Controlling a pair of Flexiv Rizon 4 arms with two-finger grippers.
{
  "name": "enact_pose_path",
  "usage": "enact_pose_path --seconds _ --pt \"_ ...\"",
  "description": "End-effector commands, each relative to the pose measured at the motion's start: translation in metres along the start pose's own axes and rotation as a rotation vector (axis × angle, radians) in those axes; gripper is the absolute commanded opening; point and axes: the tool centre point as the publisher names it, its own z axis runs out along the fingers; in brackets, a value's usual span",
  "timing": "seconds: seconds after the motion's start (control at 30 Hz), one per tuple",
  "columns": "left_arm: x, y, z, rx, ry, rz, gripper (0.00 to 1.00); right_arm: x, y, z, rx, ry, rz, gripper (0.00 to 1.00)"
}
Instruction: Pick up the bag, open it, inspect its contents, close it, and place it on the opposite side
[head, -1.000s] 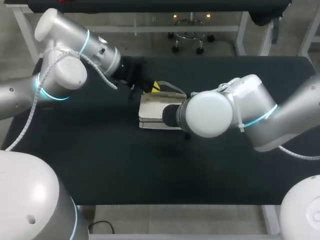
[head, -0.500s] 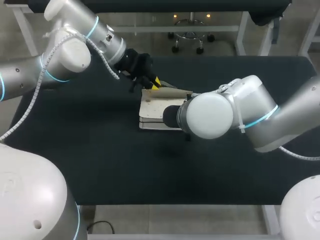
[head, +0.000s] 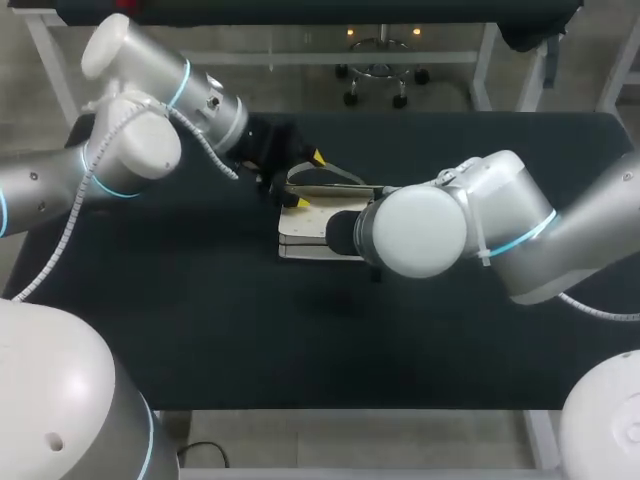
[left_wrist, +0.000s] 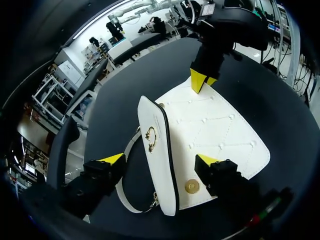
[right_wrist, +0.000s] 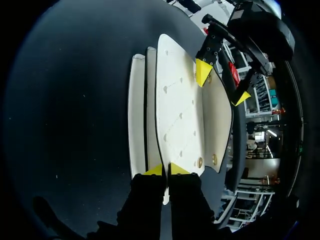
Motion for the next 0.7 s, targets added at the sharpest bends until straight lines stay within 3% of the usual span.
enact_pose_path --seconds 0.03,0.17,0.3,0.53,0.7 --pt "-0.001 0.000 0.014 -0.010 -0.041 0.000 1.00 0.002 -0.002 0.000 -0.005 -0.003 0.001 0.00" --pt "-0.006 0.000 0.020 -0.024 -0.054 -0.010 1.00 0.002 -0.002 0.000 -0.005 -0.003 0.001 0.00" --pt "-0.011 0.002 0.025 -0.035 -0.045 -0.025 0.92 0.002 -0.002 0.000 -0.005 -0.003 0.001 0.00" --pt "-0.019 0.006 0.029 -0.041 -0.044 -0.067 0.61 0.002 -0.002 0.000 -0.005 -0.003 0.001 0.00" --pt "-0.020 0.009 0.030 -0.045 -0.030 -0.093 0.48 0.002 -0.002 0.000 -0.005 -0.003 0.001 0.00"
